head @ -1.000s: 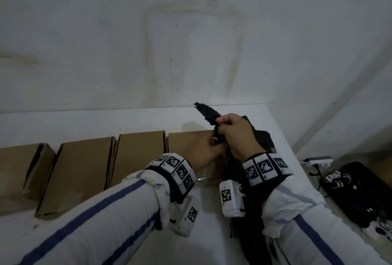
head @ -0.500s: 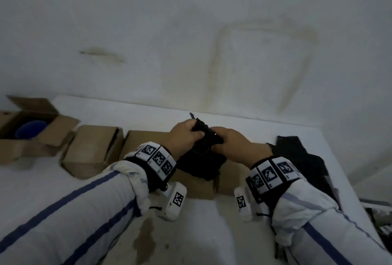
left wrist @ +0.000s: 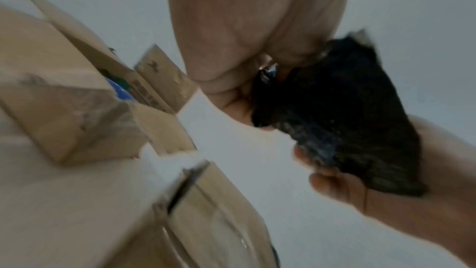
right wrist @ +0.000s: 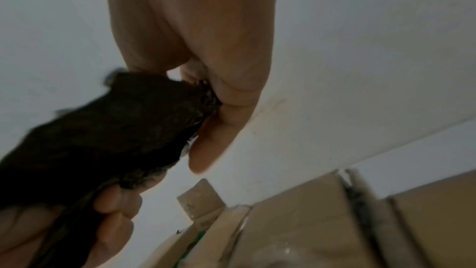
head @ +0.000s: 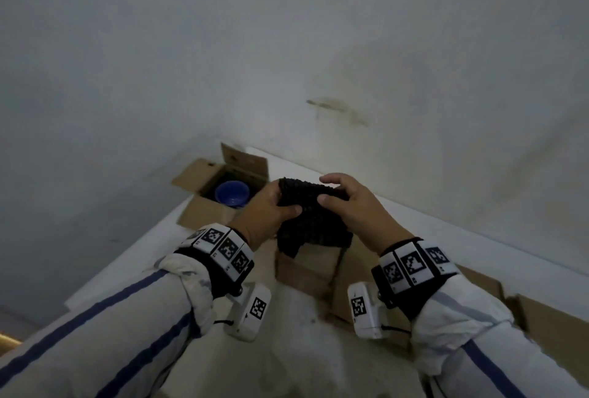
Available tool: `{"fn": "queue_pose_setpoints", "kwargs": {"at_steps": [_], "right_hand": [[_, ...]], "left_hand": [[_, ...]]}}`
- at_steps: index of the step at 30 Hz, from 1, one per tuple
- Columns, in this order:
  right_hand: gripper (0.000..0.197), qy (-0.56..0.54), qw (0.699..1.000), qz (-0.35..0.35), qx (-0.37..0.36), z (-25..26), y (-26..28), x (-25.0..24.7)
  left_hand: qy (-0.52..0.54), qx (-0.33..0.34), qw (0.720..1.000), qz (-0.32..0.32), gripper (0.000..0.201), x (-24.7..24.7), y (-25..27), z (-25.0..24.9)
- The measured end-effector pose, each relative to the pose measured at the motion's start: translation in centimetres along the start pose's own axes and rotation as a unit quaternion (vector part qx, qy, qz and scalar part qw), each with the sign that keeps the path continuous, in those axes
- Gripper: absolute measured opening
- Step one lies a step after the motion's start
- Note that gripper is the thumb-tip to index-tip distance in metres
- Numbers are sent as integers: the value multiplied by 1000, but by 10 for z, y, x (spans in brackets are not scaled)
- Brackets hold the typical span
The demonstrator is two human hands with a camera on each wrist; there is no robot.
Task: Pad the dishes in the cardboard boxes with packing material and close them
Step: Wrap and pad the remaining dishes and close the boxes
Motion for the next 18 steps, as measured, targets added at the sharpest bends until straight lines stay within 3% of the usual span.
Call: {"fn": "queue_pose_setpoints", "kwargs": {"at_steps": [4,8,10,12,14,16,18], "right_hand": [[37,-149,980,111,74,8,-42,81],[24,-221,970,69,76,17,-85,112],[23,-142,986,59,60,21,-105,116],[25,-10,998,37,55,21,-123,114],[27,118,991,-5,67,19,-137,108],[30,206,976,-25,71,18,-146,111],[36,253,965,-12,63,15,-155,124]], "left_hand": [[-47,31,996,-73,25,-85,-5,-1],[-116,33,989,-90,30,-129,-19,8],[-199,21,979,-28,21,-132,-30,14],[-228,-21,973,23,31,-143,-40,34],[-271,-31,962,-12,45,-170,-49,46],[-348,-49,932,-88,43,-203,-56,57],[-375,-82,919,-87,38,-213,-60,70]]}}
Point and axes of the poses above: each hand's wrist, its own y-axis away from the middle knuckle, its own x-axis out of the palm, z = x × y, the point moved 10 cm from there along -y, towards the middle knuckle, and after that the axes turned 8 degrees about z, right-handed, at the moved point
